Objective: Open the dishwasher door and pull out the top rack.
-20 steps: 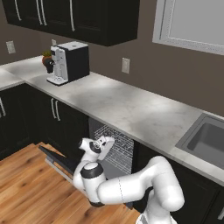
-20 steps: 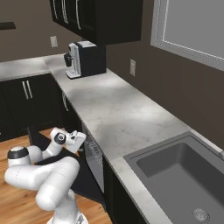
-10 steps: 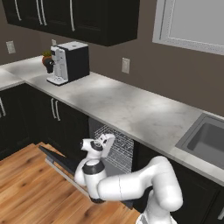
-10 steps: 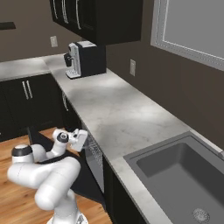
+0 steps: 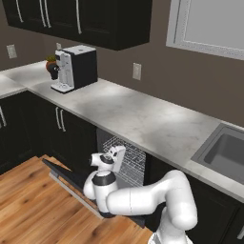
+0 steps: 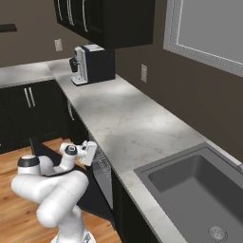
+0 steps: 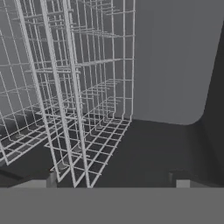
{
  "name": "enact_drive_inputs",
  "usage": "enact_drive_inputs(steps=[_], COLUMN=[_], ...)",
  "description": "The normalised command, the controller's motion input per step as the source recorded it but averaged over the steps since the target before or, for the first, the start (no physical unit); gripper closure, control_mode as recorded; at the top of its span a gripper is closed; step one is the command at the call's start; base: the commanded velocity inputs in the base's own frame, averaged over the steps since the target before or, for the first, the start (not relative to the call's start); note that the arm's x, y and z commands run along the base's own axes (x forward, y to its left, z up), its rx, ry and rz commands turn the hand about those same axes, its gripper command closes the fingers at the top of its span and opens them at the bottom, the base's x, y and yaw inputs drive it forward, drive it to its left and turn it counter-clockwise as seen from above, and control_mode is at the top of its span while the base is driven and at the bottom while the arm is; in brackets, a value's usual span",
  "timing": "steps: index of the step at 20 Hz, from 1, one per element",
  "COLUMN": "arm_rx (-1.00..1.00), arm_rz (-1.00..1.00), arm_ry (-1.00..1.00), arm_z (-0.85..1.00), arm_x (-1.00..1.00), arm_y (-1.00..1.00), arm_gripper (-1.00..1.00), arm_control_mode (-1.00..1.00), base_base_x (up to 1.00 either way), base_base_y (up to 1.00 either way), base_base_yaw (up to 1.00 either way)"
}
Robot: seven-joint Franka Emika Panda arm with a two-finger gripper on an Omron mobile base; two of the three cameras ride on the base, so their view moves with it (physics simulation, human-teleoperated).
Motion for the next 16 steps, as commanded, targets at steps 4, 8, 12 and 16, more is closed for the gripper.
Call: enact_drive_inputs(steps=[4,8,12,16], arm_rx=[-0.1,-0.08,-0.1,-0.08], arm_rz=[0.0,0.0,0.0,0.0], arm_ry=[0.0,0.0,0.0,0.0], arm_z=[-0.71,-0.61,-0.62,-0.69], arm_x=[0.1,0.12,0.11,0.16], arm_y=[0.0,0.0,0.0,0.0], arm_gripper=[-1.0,-1.0,-1.0,-1.0], arm_control_mode=[-1.0,-1.0,-1.0,-1.0], base_base_x=[0.0,0.0,0.0,0.0], base_base_y=[0.0,0.0,0.0,0.0], base_base_yaw=[0.0,0.0,0.0,0.0])
